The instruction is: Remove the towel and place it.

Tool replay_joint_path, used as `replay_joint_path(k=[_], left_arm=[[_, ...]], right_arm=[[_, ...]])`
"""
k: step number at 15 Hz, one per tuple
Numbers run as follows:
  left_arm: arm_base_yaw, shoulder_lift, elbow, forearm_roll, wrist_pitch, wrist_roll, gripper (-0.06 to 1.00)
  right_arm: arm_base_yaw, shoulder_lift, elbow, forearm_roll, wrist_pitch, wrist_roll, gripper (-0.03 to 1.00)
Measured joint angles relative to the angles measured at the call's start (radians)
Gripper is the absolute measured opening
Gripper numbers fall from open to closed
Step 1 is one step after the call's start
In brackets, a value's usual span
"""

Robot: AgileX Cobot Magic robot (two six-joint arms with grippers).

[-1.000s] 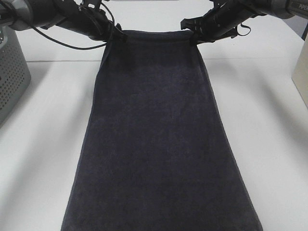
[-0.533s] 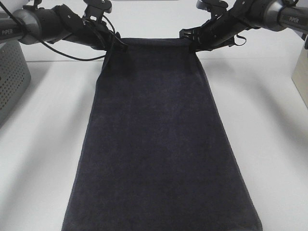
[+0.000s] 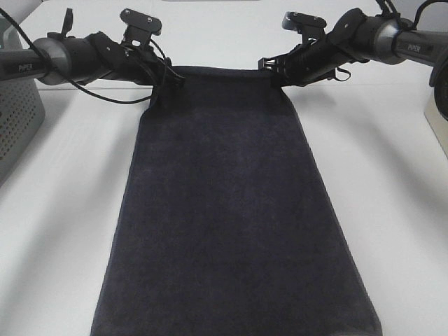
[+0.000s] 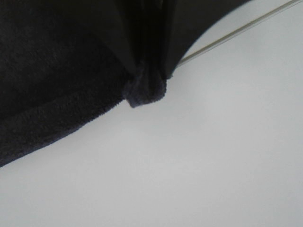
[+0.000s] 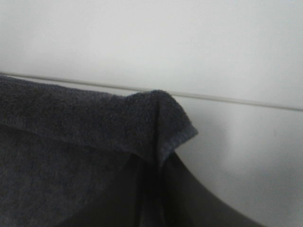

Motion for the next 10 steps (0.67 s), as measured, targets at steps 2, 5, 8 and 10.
replay_joint_path(k=[2, 5, 8, 10], left_arm=[[0.0, 0.017, 0.0, 0.0, -0.054, -0.004, 0.35], [0.0, 0.029, 0.0, -0.002, -0.107, -0.043, 0.81], [0.0, 0.029, 0.0, -0.002, -0.1, -0.046, 0.88], [0.0, 0.026, 0.0, 0.0, -0.029, -0.048, 0.88]], right_arm=[[0.0, 0.0, 0.0, 0.016, -0.036, -0.02, 0.46], [-0.001, 0.0, 0.0, 0.016, -0.068, -0.023, 0.76], [-0.002, 0.0, 0.0, 0.015, -0.081, -0.023, 0.78], [-0.002, 0.0, 0.0, 0.013, -0.092, -0.023, 0.76]])
